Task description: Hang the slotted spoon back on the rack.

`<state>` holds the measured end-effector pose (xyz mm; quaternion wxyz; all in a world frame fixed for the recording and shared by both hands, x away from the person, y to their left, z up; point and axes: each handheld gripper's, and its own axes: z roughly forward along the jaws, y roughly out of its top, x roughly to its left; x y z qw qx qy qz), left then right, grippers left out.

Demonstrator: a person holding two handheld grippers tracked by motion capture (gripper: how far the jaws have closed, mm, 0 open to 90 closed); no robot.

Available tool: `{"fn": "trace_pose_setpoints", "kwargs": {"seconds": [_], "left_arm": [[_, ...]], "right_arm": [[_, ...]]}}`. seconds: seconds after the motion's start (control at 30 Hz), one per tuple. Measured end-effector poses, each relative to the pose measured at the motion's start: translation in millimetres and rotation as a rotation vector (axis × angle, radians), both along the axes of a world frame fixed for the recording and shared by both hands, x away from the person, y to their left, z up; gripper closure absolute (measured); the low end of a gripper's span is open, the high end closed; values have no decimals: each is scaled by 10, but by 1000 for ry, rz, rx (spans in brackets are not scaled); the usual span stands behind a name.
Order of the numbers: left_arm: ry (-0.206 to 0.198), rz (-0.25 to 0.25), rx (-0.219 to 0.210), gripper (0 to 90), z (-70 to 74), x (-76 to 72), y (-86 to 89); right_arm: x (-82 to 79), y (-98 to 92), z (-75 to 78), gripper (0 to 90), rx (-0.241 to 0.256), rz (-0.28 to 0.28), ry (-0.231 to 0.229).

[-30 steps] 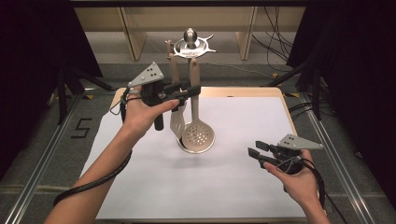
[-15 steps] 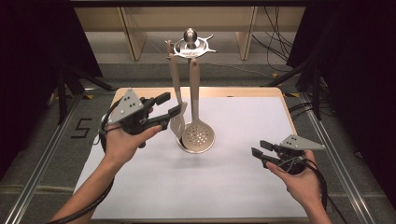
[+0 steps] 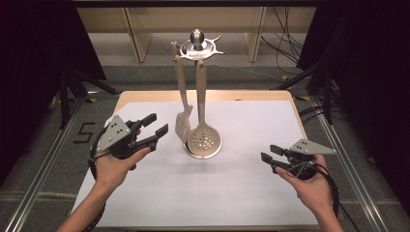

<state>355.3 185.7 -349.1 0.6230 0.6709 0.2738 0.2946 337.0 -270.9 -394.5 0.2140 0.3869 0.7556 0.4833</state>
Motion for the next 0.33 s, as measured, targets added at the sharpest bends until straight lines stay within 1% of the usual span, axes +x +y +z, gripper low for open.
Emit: {"fn": "trace_pose_setpoints", "kwargs": {"seconds": [0.03, 0.07, 0.1, 0.13, 0.17, 0.2, 0.23, 0.27, 0.3, 0.33], "left_arm": [[3, 3, 0, 459, -12, 3, 6], [6, 7, -3, 458, -19, 5, 9], [6, 10, -5, 458, -30, 12, 16], [10, 13, -4, 458, -43, 18, 24], [13, 17, -5, 458, -59, 26, 32], [19, 23, -4, 458, -77, 34, 39], [23, 25, 0, 459, -95, 43, 45], [28, 27, -1, 459, -115, 52, 44], [30, 29, 0, 459, -132, 60, 44], [35, 30, 2, 459, -147, 67, 40]], "right_arm": [[7, -8, 0, 528, 0, -3, -17], [4, -29, 17, 527, -6, -1, -11], [1, -31, 21, 526, 5, -7, -7], [-22, -27, 30, 524, 30, -16, 29], [-14, -43, 24, 524, 21, -23, 13], [-2, -59, 22, 524, 22, -11, 1], [-8, -57, 14, 523, 34, -23, 1], [-25, -67, 26, 523, 32, -30, 24], [-8, -88, 23, 523, 14, -20, -1], [-5, -95, 20, 522, 13, -20, -2]]}}
